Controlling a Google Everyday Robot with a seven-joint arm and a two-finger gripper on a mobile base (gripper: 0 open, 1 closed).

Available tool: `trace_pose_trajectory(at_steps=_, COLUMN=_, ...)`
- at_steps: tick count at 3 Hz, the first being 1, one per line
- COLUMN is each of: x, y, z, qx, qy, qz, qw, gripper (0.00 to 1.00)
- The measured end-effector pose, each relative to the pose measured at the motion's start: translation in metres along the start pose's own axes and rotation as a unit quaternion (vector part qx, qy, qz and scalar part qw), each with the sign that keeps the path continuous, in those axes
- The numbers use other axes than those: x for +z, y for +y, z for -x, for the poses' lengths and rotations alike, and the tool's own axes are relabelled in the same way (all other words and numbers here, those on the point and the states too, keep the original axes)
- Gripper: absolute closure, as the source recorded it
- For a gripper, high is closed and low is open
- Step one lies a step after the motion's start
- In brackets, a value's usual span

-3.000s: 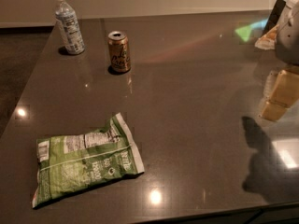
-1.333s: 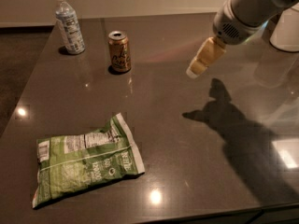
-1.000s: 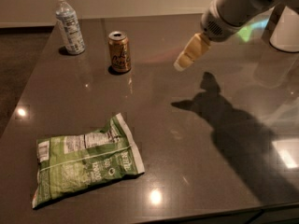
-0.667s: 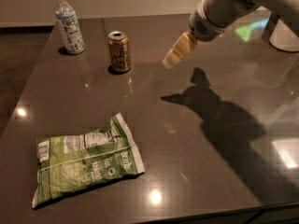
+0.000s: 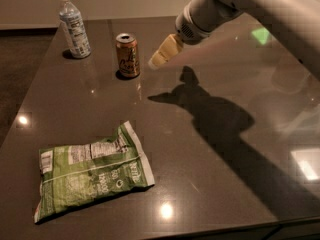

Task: Knock orange can over

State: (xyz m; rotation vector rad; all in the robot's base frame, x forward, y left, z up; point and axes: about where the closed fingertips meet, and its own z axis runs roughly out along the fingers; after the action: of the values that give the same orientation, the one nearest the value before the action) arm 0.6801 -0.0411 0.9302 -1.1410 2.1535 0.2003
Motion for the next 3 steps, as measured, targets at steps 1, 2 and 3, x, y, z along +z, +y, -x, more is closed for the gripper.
trace_pose_trajectory(at_steps=1, x=0.021, y=0.0, z=0.021, qx=0.004, qy=-0.025, qz=0.005, qw=0.9997, gripper=0.0)
trace_pose_trajectory(at_steps=2, x=0.041, y=0.002, z=0.039, qx=0.016, qy=-0.052, qz=0.017, qw=0.9983, gripper=0.0)
trace_pose_trajectory(at_steps=3, x=0.057, y=0.012, z=0.056, qx=0.022, qy=-0.081, qz=0.034, qw=0.9959, gripper=0.0)
